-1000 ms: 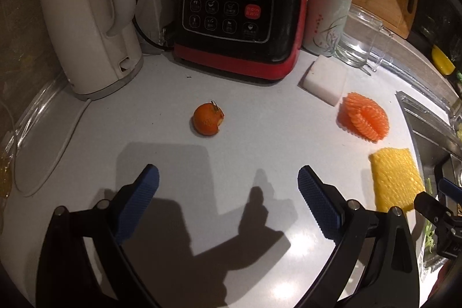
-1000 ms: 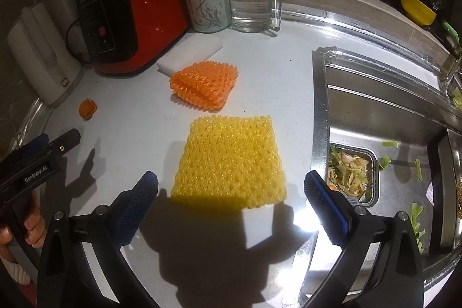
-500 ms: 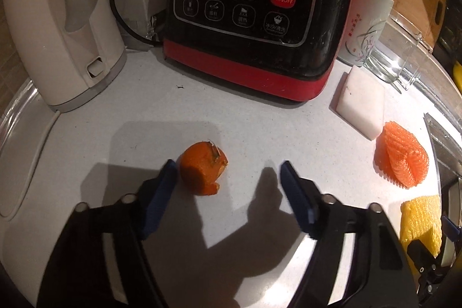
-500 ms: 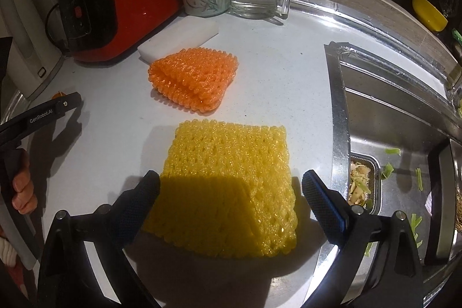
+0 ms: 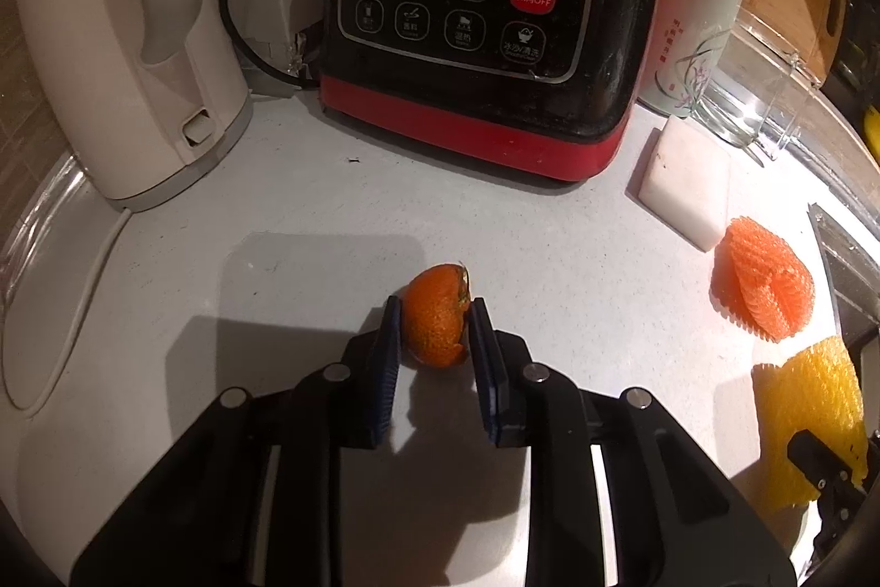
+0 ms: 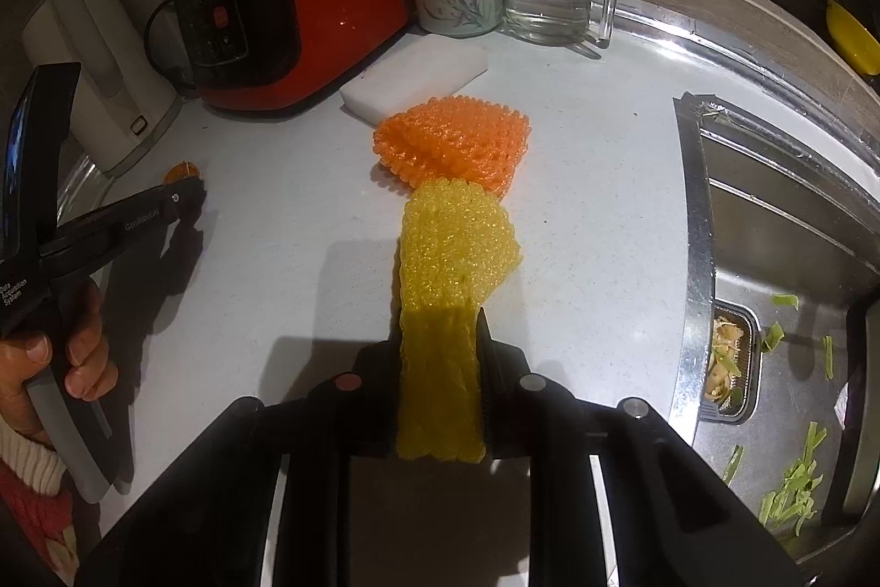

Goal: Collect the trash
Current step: 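Grasp the orange peel with the left gripper while the right gripper grasps the yellow mesh sleeve, then carry orange peel and yellow mesh over the green basket to release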

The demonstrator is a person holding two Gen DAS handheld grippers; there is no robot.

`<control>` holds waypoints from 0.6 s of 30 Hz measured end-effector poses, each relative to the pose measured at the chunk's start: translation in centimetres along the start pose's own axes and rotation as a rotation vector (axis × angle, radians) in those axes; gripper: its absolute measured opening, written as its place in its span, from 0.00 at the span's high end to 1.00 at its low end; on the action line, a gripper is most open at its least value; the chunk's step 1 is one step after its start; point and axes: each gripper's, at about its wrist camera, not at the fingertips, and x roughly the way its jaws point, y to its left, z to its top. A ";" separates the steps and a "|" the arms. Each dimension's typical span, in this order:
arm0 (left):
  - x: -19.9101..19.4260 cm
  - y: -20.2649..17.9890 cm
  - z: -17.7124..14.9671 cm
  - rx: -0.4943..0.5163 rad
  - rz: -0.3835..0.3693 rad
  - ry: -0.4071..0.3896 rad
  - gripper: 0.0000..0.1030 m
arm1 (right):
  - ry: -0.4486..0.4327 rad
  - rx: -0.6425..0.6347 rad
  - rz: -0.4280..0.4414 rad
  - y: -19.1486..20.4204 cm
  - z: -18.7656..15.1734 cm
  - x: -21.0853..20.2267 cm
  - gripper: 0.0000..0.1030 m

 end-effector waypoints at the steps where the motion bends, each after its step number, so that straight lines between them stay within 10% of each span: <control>1: -0.4 0.0 -0.2 0.002 0.003 -0.004 0.77 | -0.005 0.000 0.004 0.0 -0.1 -0.3 0.79; 18: -12.7 -3.7 -8.3 -0.033 -0.019 -0.009 0.76 | -0.067 -0.073 0.053 -1.3 -6.1 -11.3 0.79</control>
